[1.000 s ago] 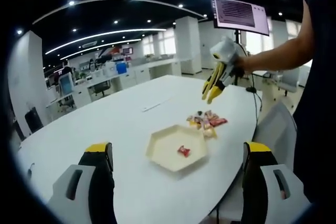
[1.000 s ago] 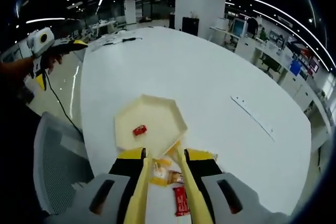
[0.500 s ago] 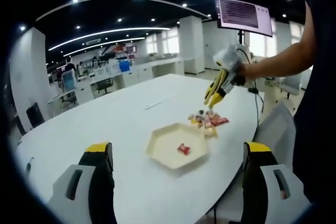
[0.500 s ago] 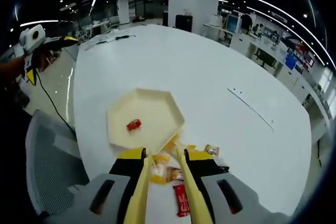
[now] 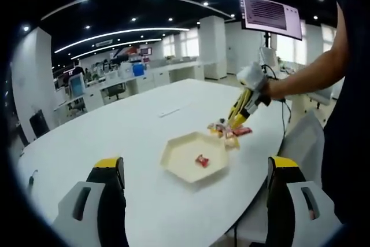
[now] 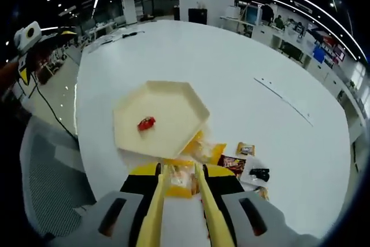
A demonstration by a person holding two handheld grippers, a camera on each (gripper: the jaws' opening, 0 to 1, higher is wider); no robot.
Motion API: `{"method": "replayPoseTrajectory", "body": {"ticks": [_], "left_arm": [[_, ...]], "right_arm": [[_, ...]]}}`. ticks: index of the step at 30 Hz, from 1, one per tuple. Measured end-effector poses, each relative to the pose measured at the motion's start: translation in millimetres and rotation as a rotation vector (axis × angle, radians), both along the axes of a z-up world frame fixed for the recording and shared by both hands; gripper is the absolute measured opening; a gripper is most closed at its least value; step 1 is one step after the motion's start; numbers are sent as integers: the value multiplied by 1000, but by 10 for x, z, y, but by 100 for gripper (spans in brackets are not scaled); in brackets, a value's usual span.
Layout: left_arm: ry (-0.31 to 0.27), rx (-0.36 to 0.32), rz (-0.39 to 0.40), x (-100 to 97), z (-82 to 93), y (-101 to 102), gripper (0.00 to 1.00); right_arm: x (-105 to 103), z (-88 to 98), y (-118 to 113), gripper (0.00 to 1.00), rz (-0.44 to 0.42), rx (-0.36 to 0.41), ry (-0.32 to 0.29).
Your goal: Place the target food into the container with the food tongs after gripping and lifting it, then release it inside without dropping or visibly crushing the food.
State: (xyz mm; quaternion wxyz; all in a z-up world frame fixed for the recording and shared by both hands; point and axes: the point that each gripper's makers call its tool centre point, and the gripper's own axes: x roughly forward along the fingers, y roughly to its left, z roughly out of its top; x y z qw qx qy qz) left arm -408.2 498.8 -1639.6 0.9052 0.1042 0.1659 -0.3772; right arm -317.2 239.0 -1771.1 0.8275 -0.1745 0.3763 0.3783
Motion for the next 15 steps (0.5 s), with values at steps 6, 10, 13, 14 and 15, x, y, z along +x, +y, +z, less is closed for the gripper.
{"method": "replayPoseTrajectory", "body": {"ticks": [6, 10, 13, 14, 15], "left_arm": [[8, 9, 0, -8, -29, 6, 99], [13, 13, 1, -8, -36, 16, 99], [16, 11, 4, 1, -41, 22, 99], [17, 8, 2, -2, -44, 17, 99], [20, 8, 0, -6, -55, 14, 99]], "right_arm": [[6, -174, 20, 28, -12, -9, 22], [13, -271, 24, 28, -11, -21, 31], [24, -353, 20, 28, -14, -30, 44], [27, -370, 16, 28, -16, -35, 45], [27, -380, 17, 28, -17, -34, 47]]}}
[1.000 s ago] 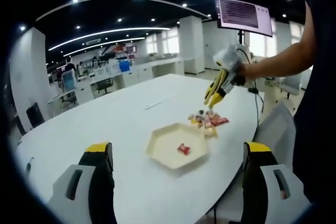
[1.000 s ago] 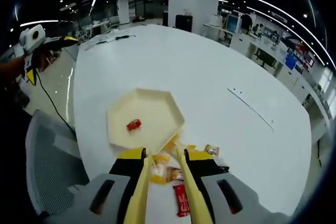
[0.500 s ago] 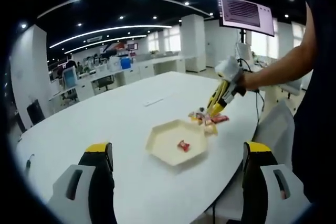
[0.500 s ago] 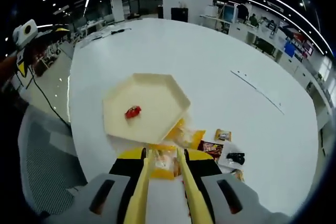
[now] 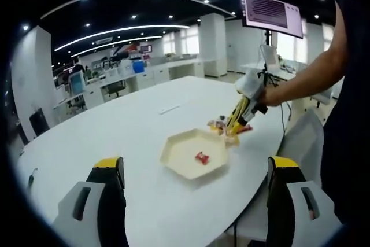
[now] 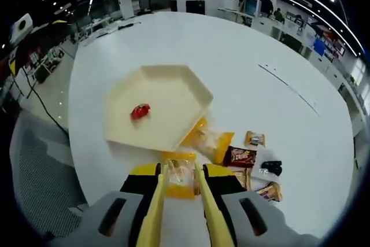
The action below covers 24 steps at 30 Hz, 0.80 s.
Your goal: Place the target food into the container with the food tongs after gripping and lifting it, then release it inside without dropping or visibly crushing the food.
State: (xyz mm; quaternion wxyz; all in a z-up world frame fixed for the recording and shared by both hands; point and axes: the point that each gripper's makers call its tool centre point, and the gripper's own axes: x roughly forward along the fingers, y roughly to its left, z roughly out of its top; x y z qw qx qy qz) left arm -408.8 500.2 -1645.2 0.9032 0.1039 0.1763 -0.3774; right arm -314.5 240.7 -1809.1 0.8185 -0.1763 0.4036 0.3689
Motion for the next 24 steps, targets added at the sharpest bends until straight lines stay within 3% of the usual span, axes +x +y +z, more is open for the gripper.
{"method": "replayPoseTrajectory", "body": {"ticks": [11, 17, 24], "left_arm": [[6, 5, 8, 40, -28, 36, 99], [6, 6, 14, 58, -37, 59, 99], [11, 12, 11, 62, -55, 55, 99]], "right_arm": [[15, -123, 49, 28, -20, -6, 20], [-28, -205, 36, 28, -38, -17, 61], [-49, -302, 108, 27, -12, -22, 78]]}}
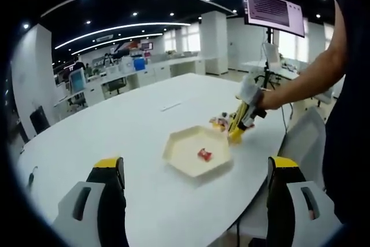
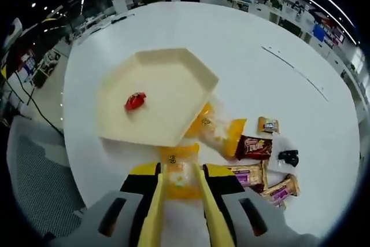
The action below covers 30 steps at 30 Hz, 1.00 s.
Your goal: Place the target food into the container with the food tongs after gripping and lifting it, then release it inside without dropping or visibly crushing the food.
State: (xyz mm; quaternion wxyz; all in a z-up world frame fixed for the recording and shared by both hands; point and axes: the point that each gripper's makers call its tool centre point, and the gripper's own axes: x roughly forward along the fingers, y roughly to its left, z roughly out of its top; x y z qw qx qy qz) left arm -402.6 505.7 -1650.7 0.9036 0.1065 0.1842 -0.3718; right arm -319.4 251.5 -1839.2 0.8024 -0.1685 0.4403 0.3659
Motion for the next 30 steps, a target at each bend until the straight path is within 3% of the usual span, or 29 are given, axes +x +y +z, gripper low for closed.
{"method": "replayPoseTrajectory", "body": {"ticks": [7, 17, 24, 30], "left_arm": [[-5, 0, -2, 21, 18, -3, 98], [-14, -10, 2, 41, 46, -3, 98], [-41, -19, 13, 77, 104, 2, 99], [-43, -32, 0, 96, 146, -18, 99]], "right_arm": [[6, 45, 3, 21, 10, 1, -4], [23, 138, -79, 21, -10, 10, 1], [94, 311, -149, 22, -20, 32, 2], [180, 521, -212, 22, -3, 12, -33]]}}
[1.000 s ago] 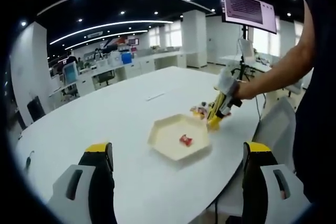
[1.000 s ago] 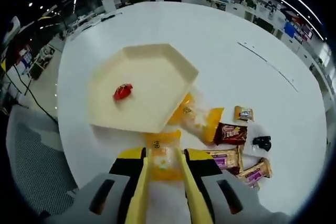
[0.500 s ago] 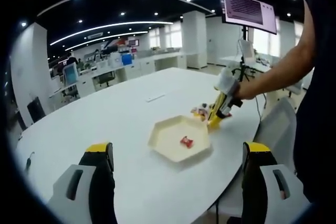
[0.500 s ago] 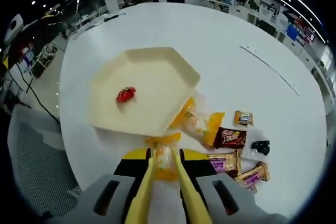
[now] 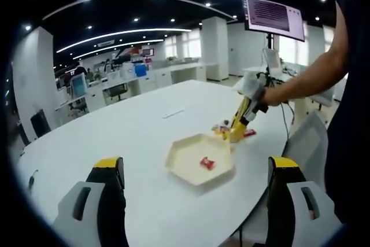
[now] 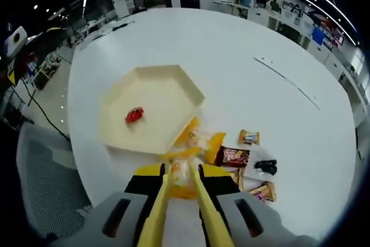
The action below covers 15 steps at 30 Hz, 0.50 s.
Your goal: Place the target food into the container with the food tongs after gripping and lifting it, then release it inside without dropping or visibly crushing the food.
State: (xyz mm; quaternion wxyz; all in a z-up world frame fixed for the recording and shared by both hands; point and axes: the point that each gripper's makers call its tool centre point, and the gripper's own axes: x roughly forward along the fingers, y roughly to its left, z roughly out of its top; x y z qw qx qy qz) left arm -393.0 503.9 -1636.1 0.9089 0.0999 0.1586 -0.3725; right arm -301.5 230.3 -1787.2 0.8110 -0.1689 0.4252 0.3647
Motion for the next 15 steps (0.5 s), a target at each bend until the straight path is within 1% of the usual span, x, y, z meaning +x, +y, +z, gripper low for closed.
{"method": "replayPoseTrajectory", "body": {"ticks": [5, 9, 15], "left_arm": [[-7, 2, -6, 26, 22, -6, 99], [-13, 4, -17, 44, 45, -11, 99], [-19, 6, -28, 72, 70, -11, 99]], "right_arm": [[63, 164, -22, 21, 6, 2, -8], [116, 323, -20, 22, 12, 4, -28], [175, 443, -23, 22, 12, 5, -50]]}}
